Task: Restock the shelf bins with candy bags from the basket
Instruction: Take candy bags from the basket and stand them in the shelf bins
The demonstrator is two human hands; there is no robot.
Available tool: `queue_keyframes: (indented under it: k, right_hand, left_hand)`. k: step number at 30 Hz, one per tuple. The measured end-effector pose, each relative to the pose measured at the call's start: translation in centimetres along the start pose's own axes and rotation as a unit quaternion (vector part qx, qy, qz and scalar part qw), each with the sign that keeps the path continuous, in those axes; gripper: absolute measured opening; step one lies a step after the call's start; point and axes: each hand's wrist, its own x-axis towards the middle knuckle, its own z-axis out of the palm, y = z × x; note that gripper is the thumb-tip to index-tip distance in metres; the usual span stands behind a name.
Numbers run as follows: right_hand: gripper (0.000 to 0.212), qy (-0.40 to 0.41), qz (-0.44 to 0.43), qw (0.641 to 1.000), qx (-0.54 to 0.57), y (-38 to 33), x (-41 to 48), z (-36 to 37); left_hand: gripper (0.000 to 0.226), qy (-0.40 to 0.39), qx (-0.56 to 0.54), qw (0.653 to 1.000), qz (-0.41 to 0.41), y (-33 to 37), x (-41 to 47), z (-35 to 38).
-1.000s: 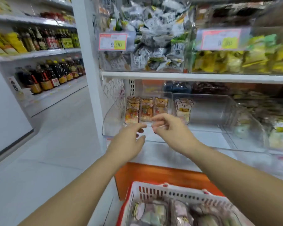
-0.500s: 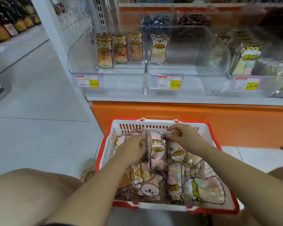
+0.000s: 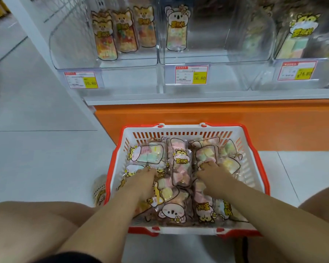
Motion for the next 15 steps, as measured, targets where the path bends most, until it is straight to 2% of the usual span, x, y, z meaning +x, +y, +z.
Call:
queue_keyframes:
  k: [2,4,7,10,12,15]
  right_hand:
    - [0.045,0.066,-0.04,0.997,-0.023,-1.3,-0.2,-0.4]
    - [0.036,0.095,-0.097,0.99,0.028,-2.7,-0.2,-0.9]
    - [0.042,0.024,-0.147,0.984,0.095,-4.3,-0.7,-0.7]
    - [0.051,-0.033,-0.173,0.982,0.07,-5.0,-1.4,0.5]
    - [0.058,-0.03,-0.191,0.98,0.033,-5.2,-1.4,1.2]
    - [0.068,0.035,-0.227,0.973,0.006,-5.5,-1.1,1.8]
  left_hand:
    - [0.048,-0.006,0.006,1.0,-0.003,0.0,0.1,-0.1]
    - [0.047,-0.028,0.011,0.999,-0.01,-0.2,0.1,-0.1]
    - [0.044,-0.066,0.031,0.997,-0.015,-1.1,-0.4,0.1]
    - [0.045,-0.068,-0.005,0.997,-0.021,-2.3,-0.8,-0.9]
    - [0.042,-0.04,-0.032,0.998,-0.029,-3.0,-1.2,-2.8]
    - [0.06,0.023,-0.086,0.995,-0.051,-3.9,-2.2,-5.1]
